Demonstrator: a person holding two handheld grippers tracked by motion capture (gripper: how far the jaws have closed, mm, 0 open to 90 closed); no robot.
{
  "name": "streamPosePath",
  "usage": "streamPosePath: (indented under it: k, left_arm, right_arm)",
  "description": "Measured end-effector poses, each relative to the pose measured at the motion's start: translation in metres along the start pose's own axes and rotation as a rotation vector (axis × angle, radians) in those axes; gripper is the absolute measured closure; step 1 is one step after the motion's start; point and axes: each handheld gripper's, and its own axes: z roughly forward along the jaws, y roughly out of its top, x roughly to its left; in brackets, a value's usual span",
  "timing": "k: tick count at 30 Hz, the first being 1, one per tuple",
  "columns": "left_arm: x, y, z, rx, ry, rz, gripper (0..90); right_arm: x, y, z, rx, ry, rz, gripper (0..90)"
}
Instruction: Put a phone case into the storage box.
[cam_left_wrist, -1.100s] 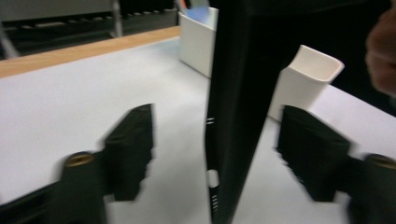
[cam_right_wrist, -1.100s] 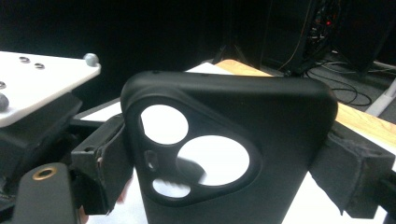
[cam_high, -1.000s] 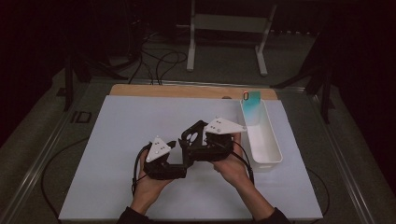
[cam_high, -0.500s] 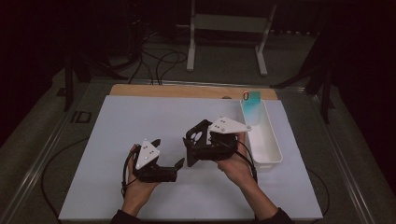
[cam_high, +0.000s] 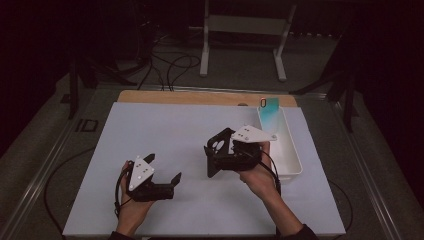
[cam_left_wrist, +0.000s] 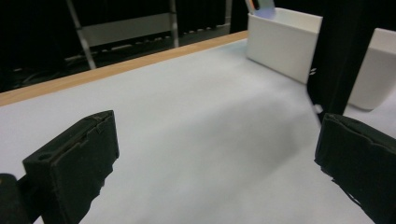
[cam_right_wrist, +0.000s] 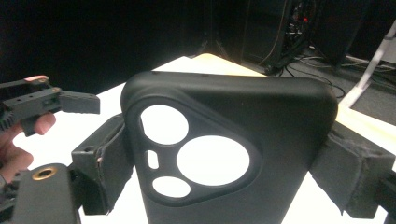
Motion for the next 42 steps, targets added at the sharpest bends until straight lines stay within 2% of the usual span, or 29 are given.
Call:
streamPosePath:
  k: [4,9,13,17,24,31,42]
  left_arm:
    - [0.008,-0.011,-0.009,0.005,0.036,0.005,0.1]
    - [0.018,-0.026,-0.021,-0.018,0.086,0.002,0.1]
    - [0.024,-0.036,-0.024,-0.007,0.12,0.011,0.1]
    - [0.029,-0.043,-0.025,-0.006,0.136,0.011,0.1]
    - [0.036,-0.047,-0.028,-0.02,0.169,-0.023,0.1]
    - [0.04,-0.05,-0.028,-0.026,0.193,-0.031,0.1]
    - [0.04,-0.05,-0.028,-0.025,0.206,-0.035,0.2]
  right_arm:
    - [-0.003,-0.001,-0.001,0.002,-0.006,0.002,14.1]
    - [-0.004,-0.002,-0.002,0.0,-0.011,0.005,14.1]
    - [-0.005,-0.002,-0.002,-0.009,-0.012,0.017,14.0]
    - [-0.005,-0.001,-0.004,-0.02,-0.01,0.017,14.1]
    - [-0.01,0.001,-0.006,-0.031,-0.03,0.016,14.1]
    - [-0.018,0.005,0.0,-0.032,-0.056,0.01,14.1]
    - [-0.034,0.012,0.007,-0.033,-0.1,0.011,14.1]
